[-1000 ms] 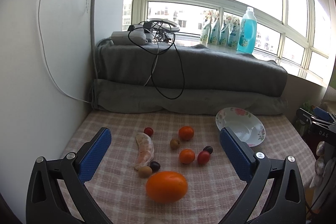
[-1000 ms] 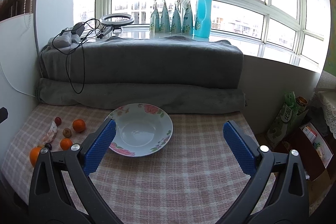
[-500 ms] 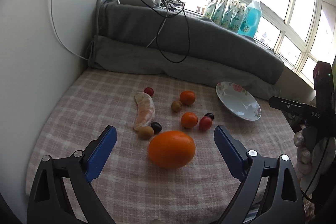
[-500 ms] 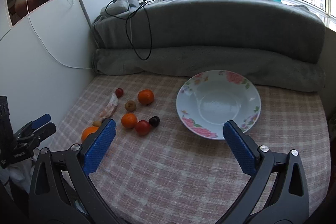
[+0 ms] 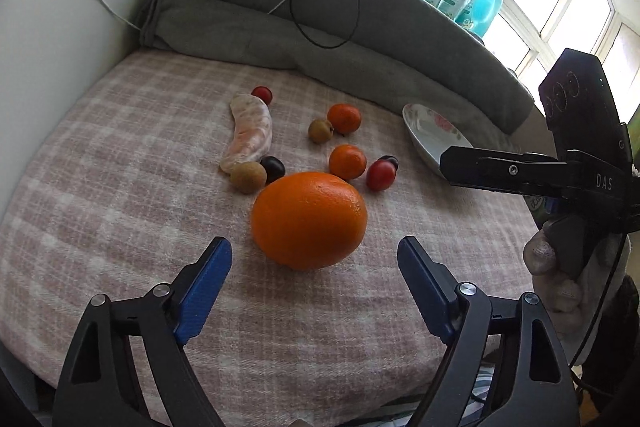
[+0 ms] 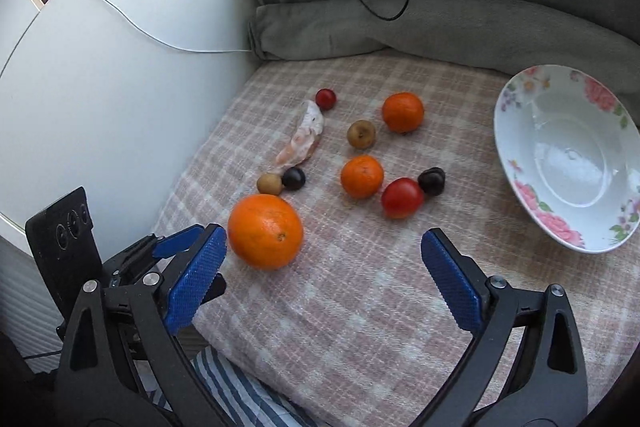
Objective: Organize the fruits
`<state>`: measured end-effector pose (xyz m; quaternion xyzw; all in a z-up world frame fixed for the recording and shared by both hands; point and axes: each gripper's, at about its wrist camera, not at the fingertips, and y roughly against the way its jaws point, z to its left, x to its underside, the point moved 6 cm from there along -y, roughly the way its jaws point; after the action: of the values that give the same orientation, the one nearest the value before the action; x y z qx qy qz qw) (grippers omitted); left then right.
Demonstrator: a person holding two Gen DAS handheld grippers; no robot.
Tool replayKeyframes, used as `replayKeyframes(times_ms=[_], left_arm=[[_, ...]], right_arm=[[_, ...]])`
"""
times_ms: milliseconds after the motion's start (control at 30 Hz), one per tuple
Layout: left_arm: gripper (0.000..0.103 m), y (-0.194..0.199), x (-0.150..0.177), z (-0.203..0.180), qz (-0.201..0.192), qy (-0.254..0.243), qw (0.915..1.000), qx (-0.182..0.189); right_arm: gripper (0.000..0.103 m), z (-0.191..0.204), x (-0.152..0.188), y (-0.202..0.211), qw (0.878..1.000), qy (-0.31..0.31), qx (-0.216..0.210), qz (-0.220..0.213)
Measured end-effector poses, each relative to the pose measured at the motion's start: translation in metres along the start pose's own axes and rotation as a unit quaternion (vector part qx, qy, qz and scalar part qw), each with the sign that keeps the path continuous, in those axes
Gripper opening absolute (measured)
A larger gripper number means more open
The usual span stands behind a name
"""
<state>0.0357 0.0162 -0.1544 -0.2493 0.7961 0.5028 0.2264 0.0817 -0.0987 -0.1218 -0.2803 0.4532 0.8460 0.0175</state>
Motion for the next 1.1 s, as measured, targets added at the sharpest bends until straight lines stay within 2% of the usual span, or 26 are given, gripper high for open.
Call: replayKeyframes(times_ms=[267, 633, 800, 1100], left_arm=[[0.085, -0.011, 0.002, 0.006, 0.013, 0.018, 0.9996, 0.019], [0.085, -0.023, 0.001, 0.005, 0.022, 0.024, 0.9988, 0.037], [0.082, -0.026, 0.001, 0.007, 0.024, 0.027, 0.9986, 0.039], [0.075, -0.034, 0.001, 0.011, 0.029, 0.024, 0.9987, 0.035]], right_arm=[[0.093, 0.011, -0.004, -0.034, 0.997, -0.033, -0.059, 0.042], [0.083, 0.014, -0.006, -0.066, 0.993, -0.043, -0.075, 0.075], [0.082, 0.014, -0.006, -0.075, 0.992, -0.045, -0.078, 0.083], [0.067, 0.015, -0.001, -0.083, 0.990, -0.046, -0.087, 0.099]])
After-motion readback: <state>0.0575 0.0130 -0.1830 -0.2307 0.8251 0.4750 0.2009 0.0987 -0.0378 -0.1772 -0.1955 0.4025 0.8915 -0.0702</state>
